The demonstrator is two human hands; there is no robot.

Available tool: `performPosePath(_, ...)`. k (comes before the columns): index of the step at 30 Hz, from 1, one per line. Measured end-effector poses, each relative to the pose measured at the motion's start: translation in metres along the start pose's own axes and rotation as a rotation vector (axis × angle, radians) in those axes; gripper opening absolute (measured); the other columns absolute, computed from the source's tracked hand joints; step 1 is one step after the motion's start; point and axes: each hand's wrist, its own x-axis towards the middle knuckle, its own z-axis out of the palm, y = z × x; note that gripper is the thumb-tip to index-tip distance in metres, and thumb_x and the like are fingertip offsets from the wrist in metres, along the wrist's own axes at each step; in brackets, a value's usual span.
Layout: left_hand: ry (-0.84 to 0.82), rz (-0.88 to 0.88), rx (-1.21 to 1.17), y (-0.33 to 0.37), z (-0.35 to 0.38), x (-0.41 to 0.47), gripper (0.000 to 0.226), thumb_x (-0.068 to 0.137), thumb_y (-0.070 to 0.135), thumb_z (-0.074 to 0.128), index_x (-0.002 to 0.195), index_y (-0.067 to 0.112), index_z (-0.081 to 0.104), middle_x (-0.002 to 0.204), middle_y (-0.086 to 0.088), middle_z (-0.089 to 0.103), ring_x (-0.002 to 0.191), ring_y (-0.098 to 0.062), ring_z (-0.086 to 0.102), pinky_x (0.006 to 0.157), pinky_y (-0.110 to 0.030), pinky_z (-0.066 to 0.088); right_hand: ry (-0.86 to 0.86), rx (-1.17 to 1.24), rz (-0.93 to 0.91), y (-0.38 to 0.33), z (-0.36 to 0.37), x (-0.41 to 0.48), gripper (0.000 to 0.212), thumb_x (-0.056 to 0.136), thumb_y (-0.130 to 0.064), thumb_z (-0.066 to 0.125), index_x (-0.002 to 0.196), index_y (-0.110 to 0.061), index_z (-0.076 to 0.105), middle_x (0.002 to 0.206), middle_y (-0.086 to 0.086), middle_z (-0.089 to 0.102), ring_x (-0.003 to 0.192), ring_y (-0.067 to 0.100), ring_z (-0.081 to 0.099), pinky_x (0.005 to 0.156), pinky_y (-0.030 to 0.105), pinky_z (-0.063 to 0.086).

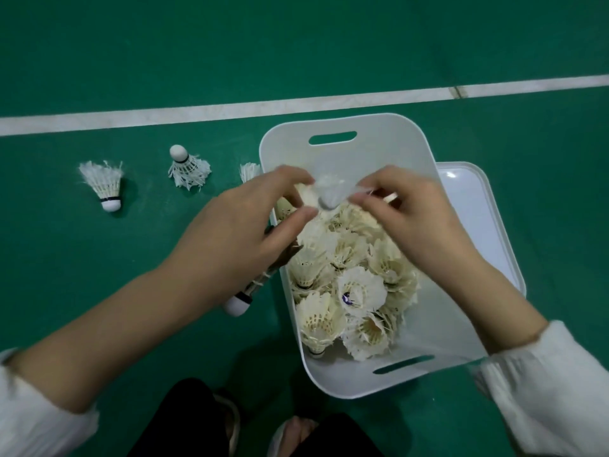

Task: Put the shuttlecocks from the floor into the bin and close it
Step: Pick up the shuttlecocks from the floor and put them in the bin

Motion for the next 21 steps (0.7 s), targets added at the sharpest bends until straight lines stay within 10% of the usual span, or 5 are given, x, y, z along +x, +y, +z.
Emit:
performPosePath(8, 0.041, -0.02, -0.072, -0.008, -0.012, -0.006, 0.027, 0.088, 0.048, 0.034, 0.093, 0.024, 0.046, 0.076, 0.011, 0.054, 0.074, -0.006, 0.049, 0.064, -0.013, 0.037, -0.041, -0.3, 0.255, 0.049, 0.029, 0.065, 0.037, 0.098, -0.031, 0.037, 0.1, -0.006, 0.064, 0.086, 0.012, 0.06, 0.077, 0.027, 0.055, 0.067, 0.033, 0.041)
performPosePath(15, 0.037, 0.015, 0.084, -0.02, -0.013, -0.006, 0.017, 0.088, 0.023, 0.048, 0.097, 0.01, 0.054, 0.091, 0.001, 0.052, 0.082, -0.01, 0.043, 0.072, -0.019, 0.033, -0.218, -0.4, 0.426, 0.053, 0.06, 0.084, 0.037, 0.096, -0.031, 0.037, 0.098, -0.011, 0.069, 0.101, 0.009, 0.06, 0.115, 0.029, 0.044, 0.1, 0.046, 0.03)
performPosePath(21, 0.072, 0.101, 0.158, -0.024, -0.013, -0.004, 0.023, 0.088, 0.027, 0.047, 0.095, 0.008, 0.059, 0.095, 0.003, 0.051, 0.088, -0.011, 0.042, 0.08, -0.008, 0.026, -0.288, -0.256, 0.502, 0.058, 0.056, 0.085, 0.035, 0.093, -0.032, 0.04, 0.108, -0.013, 0.066, 0.097, 0.009, 0.062, 0.095, 0.026, 0.051, 0.096, 0.042, 0.035)
